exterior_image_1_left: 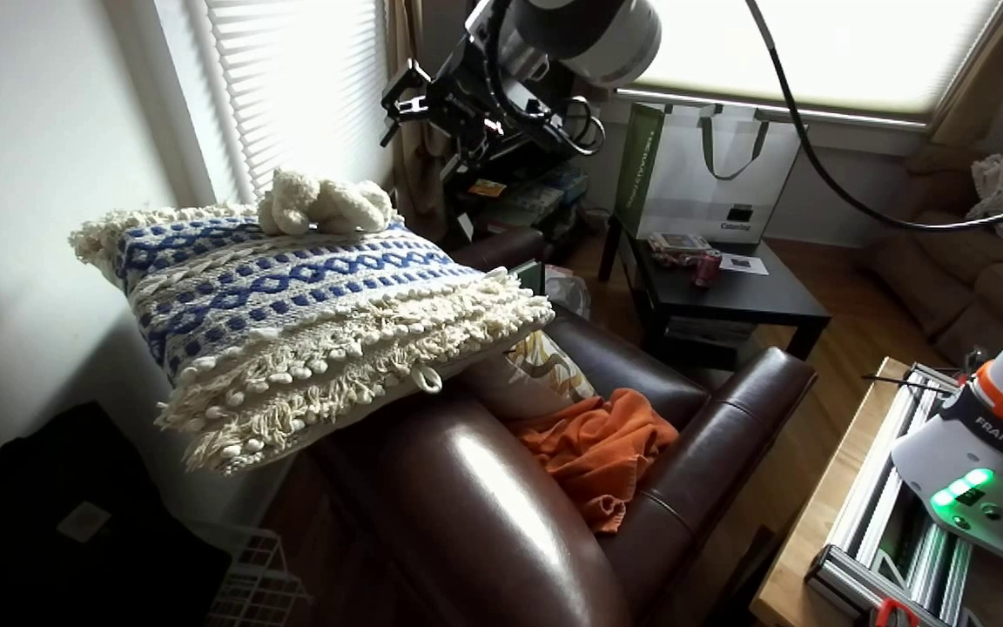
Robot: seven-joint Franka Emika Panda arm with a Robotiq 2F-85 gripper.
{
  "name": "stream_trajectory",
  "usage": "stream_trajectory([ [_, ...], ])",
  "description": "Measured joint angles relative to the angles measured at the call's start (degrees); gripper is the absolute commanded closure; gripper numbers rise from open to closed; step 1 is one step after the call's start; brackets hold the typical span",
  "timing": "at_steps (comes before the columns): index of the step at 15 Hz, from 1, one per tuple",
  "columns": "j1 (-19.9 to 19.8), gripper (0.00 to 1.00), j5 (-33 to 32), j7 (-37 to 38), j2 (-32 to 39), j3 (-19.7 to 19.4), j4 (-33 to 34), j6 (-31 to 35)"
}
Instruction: Put the white bear on the striped pillow
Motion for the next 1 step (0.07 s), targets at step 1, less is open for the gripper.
stream_trajectory([
  [1,0.50,0.00,-4.30,0.72,-2.33,0.35,-0.56,-1.16],
])
